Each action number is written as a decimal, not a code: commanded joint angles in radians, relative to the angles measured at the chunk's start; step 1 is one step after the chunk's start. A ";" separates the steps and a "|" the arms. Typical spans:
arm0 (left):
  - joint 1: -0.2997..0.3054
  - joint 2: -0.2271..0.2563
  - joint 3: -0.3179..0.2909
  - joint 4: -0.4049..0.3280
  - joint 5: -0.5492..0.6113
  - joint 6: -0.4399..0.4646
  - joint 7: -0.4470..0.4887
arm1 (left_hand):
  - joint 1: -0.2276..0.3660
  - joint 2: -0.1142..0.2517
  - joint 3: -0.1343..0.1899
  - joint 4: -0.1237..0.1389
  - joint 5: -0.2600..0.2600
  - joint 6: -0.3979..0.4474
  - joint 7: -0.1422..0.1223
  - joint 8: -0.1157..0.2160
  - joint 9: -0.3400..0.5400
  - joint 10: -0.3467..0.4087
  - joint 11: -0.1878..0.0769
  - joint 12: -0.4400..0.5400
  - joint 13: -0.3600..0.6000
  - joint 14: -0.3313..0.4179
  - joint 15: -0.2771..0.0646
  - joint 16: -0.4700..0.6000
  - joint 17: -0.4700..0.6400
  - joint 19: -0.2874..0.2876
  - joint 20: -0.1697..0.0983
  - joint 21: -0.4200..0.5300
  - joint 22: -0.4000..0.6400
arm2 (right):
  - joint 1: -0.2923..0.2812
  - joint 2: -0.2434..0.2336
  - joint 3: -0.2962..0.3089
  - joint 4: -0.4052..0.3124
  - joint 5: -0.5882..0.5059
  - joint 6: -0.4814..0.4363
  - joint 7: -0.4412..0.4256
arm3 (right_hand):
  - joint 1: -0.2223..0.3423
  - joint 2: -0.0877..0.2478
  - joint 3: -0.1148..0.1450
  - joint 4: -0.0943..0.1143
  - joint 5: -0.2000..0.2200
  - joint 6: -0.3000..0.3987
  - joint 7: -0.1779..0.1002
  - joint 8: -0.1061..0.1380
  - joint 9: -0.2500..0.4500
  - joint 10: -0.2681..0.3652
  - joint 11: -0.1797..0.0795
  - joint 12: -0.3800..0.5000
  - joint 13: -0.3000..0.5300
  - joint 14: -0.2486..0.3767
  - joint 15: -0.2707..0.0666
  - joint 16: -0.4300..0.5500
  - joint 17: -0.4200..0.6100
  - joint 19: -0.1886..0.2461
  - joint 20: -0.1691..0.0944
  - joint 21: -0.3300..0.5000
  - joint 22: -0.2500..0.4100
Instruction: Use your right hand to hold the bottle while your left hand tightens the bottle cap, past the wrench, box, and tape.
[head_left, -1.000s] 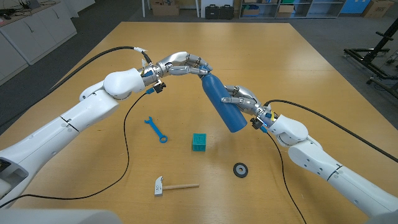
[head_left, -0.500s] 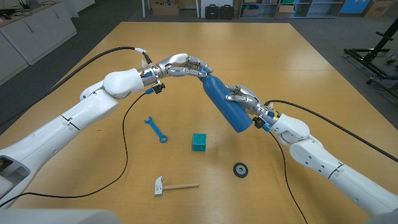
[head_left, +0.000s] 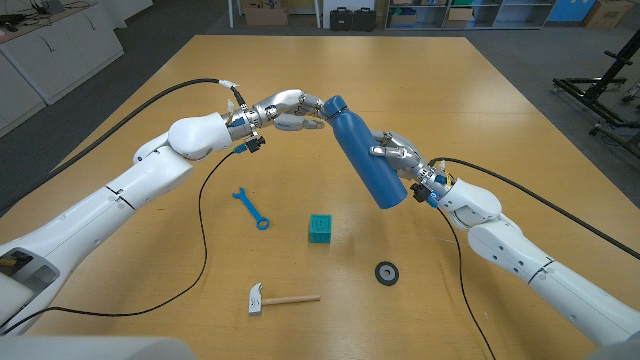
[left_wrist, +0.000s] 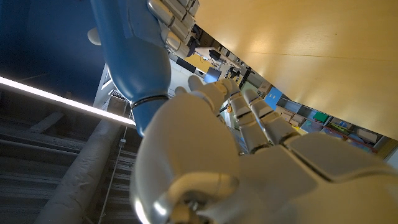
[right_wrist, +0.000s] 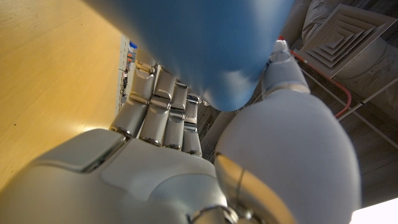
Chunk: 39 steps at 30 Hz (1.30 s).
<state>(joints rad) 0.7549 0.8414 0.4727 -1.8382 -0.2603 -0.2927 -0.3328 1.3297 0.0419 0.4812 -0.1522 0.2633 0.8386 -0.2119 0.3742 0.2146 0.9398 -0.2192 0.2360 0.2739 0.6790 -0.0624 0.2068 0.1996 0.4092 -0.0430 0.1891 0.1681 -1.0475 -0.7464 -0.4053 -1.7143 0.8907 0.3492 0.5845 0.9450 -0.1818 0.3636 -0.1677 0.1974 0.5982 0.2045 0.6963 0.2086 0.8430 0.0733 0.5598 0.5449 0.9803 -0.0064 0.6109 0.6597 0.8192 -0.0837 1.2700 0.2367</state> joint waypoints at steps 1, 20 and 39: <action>0.005 -0.010 -0.007 -0.016 0.068 0.015 0.059 | -0.313 -0.043 -0.097 0.095 -0.008 -0.109 0.001 -0.060 -0.002 -0.134 0.007 -0.046 -0.015 -0.038 -0.154 -0.021 -0.005 0.011 0.032 0.005 0.006 | 0.010 0.008 0.000 0.002 0.001 -0.018 0.015 | 0.278 0.281 0.025 0.009 0.005 0.273 -0.255 0.021 0.004 0.245 -0.238 0.002 0.005 0.153 -0.205 0.003 0.003 0.013 -0.144 0.010 -0.001; -0.105 0.023 0.024 0.024 -0.062 0.215 -0.107 | -0.688 -0.112 -0.209 0.174 -0.068 -0.293 0.117 -0.153 0.005 -0.297 0.194 -0.040 -0.026 -0.145 -0.002 -0.017 -0.009 -0.030 0.182 0.005 0.008 | -0.012 0.016 0.001 0.005 -0.022 -0.006 -0.008 | 0.277 0.281 0.026 0.009 0.004 0.272 -0.256 0.019 0.004 0.244 -0.238 -0.001 0.009 0.152 -0.205 -0.002 0.005 0.011 -0.144 0.011 -0.004; -0.040 -0.012 -0.007 -0.040 -0.182 0.333 0.012 | -0.796 -0.016 -0.193 0.214 -0.076 -0.176 0.220 -0.110 0.009 -0.126 0.184 0.023 -0.027 -0.045 -0.034 0.013 -0.007 0.023 0.153 0.013 0.010 | -0.018 0.011 -0.004 -0.012 -0.054 -0.002 -0.029 | 0.276 0.281 0.028 0.010 0.003 0.271 -0.256 0.018 0.004 0.243 -0.238 -0.005 0.012 0.152 -0.204 -0.005 0.008 0.008 -0.144 0.013 -0.008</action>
<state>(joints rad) 0.7191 0.8543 0.4569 -1.8937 -0.3580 0.0149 -0.2859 0.5341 0.0112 0.2819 0.0581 0.1879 0.6578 0.0029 0.2629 0.2210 0.8029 -0.0427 0.2519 0.2426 0.6254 -0.0625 0.2159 0.1907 0.4395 0.1153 0.2081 0.1747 -1.0622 -0.7313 -0.4068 -1.7137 0.8540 0.3452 0.5698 0.9451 -0.1819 0.3636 -0.1677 0.1946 0.5982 0.2045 0.6963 0.2068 0.8435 0.0738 0.5548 0.5511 0.9832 -0.0035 0.6058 0.6647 0.8189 -0.0842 1.2778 0.2275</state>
